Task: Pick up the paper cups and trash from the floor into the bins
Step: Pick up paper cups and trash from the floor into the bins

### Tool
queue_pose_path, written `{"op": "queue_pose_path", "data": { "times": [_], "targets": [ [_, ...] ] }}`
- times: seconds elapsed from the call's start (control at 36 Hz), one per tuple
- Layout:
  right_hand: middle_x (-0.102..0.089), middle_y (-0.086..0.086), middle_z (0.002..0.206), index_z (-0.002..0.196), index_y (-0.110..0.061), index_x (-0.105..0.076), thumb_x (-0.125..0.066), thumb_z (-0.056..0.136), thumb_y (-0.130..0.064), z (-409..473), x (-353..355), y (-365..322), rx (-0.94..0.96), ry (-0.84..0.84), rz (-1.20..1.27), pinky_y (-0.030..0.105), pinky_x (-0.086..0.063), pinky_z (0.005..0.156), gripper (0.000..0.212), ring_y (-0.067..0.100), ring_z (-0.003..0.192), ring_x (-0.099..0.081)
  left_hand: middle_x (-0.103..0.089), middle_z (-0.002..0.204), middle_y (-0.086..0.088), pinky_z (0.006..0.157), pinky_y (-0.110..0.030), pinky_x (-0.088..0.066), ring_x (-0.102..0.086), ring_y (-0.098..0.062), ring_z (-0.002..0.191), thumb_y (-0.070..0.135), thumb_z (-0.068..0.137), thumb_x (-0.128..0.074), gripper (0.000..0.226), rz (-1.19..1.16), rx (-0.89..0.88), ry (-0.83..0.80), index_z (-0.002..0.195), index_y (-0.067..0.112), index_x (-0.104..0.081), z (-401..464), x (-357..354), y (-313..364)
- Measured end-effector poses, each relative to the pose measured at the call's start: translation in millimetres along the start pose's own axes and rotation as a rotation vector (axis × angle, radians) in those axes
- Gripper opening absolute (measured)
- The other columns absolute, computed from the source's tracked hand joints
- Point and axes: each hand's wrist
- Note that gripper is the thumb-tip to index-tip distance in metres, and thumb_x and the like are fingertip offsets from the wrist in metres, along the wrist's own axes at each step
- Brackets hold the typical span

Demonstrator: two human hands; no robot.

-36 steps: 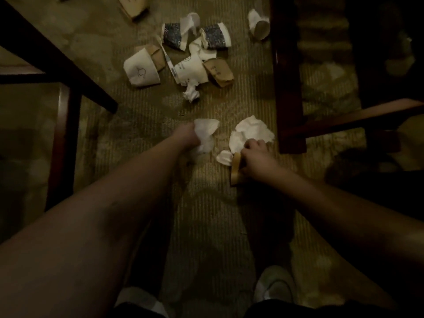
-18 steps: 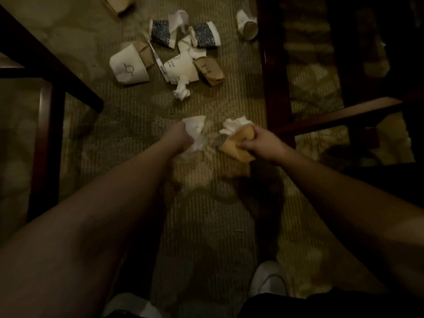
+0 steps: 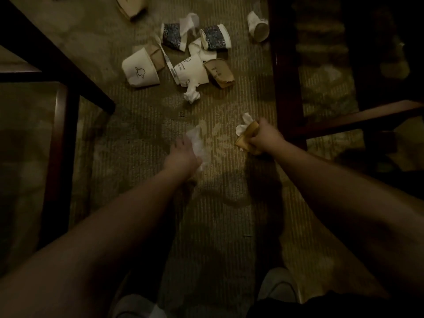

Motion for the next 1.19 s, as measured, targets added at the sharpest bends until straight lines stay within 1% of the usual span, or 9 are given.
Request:
{"op": "queue_pose_path", "data": {
  "times": [0.14,0.36,0.47,0.56,0.72,0.78,0.86,1.14,1.19],
  "targets": [
    [-0.060,0.007,0.123,0.137,-0.016,-0.047,-0.065,0.090,-0.016,-9,-5,4,0.022,-0.002,0.077,0.040,-0.054,0.086,0.051,0.026,0.107,-0.060,-0.008,0.158,-0.018,0.111,-0.054,-0.033,-0.022,-0.039,0.140,0.052,0.100,-0.037,0.076,0.048,-0.140,-0.192,0.153,0.007,-0.008,-21,-10,3],
    [-0.059,0.001,0.119,0.141,-0.016,-0.045,-0.068,0.089,-0.015,-30,1,10,0.084,-0.080,0.192,0.020,-0.044,0.059,0.058,0.011,0.090,-0.056,-0.011,0.156,-0.027,0.116,-0.050,-0.029,-0.023,-0.044,0.140,0.045,0.099,-0.049,0.085,0.404,-0.250,-0.322,0.153,-0.004,-0.003,-29,-4,6],
    [-0.057,0.003,0.128,0.145,-0.020,-0.042,-0.065,0.090,-0.010,-41,4,12,0.067,-0.138,0.188,0.021,-0.044,0.063,0.061,0.015,0.101,-0.055,-0.038,0.149,-0.019,0.104,-0.035,-0.040,-0.046,-0.030,0.131,0.023,0.100,-0.053,0.052,0.271,-0.252,-0.360,0.146,0.004,-0.037,-27,23,21],
    [-0.059,0.003,0.127,0.144,-0.021,-0.043,-0.065,0.089,-0.009,-48,7,12,0.056,-0.136,0.273,0.028,-0.052,0.074,0.061,0.017,0.105,-0.060,-0.061,0.120,-0.010,0.083,-0.026,-0.043,-0.059,-0.020,0.104,0.019,0.101,-0.053,0.025,0.126,-0.278,-0.360,0.122,0.007,-0.058,-26,41,26],
    [-0.055,-0.010,0.134,0.148,-0.024,-0.039,-0.068,0.087,-0.011,-83,38,7,0.075,-0.120,0.437,0.030,-0.054,0.088,0.069,0.011,0.117,-0.057,-0.059,0.107,-0.002,0.066,-0.024,-0.040,-0.055,-0.014,0.090,0.027,0.092,-0.066,0.030,-0.064,-0.242,-0.282,0.119,0.015,-0.058,-29,90,38],
    [-0.052,-0.014,0.127,0.146,-0.020,-0.042,-0.066,0.088,-0.005,-102,55,5,0.079,-0.054,0.460,0.022,-0.050,0.081,0.064,0.008,0.117,-0.053,-0.060,0.110,-0.004,0.069,-0.026,-0.043,-0.057,-0.015,0.093,0.028,0.091,-0.068,0.031,-0.094,-0.249,-0.277,0.118,0.016,-0.058,-33,107,49],
    [-0.050,-0.010,0.137,0.145,-0.020,-0.042,-0.066,0.088,-0.006,-133,83,5,0.099,-0.006,0.508,0.030,-0.052,0.090,0.064,0.013,0.124,-0.053,-0.063,0.109,-0.003,0.072,-0.030,-0.048,-0.060,-0.018,0.097,0.028,0.088,-0.070,0.035,-0.156,-0.248,-0.256,0.119,0.015,-0.060,-47,134,71],
    [-0.057,-0.015,0.107,0.140,-0.029,-0.043,-0.071,0.090,-0.021,-256,168,37,-0.092,0.211,0.521,0.009,-0.046,0.061,0.058,-0.006,0.084,-0.056,-0.063,0.108,-0.003,0.077,-0.032,-0.053,-0.062,-0.017,0.093,0.030,0.086,-0.069,0.041,-0.199,-0.441,-0.351,0.122,0.016,-0.058,-116,170,166],
    [-0.058,-0.012,0.109,0.138,-0.029,-0.044,-0.073,0.089,-0.024,-276,180,49,-0.120,0.258,0.477,0.018,-0.050,0.075,0.057,0.003,0.092,-0.061,-0.064,0.099,-0.001,0.067,-0.026,-0.049,-0.061,-0.012,0.085,0.029,0.086,-0.069,0.031,-0.177,-0.512,-0.374,0.113,0.017,-0.059,-127,164,187]
  ]
}}
Point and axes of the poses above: each hand's wrist, its own z-axis towards the middle knuckle, its own x-axis out of the back of the hand, y = z × x
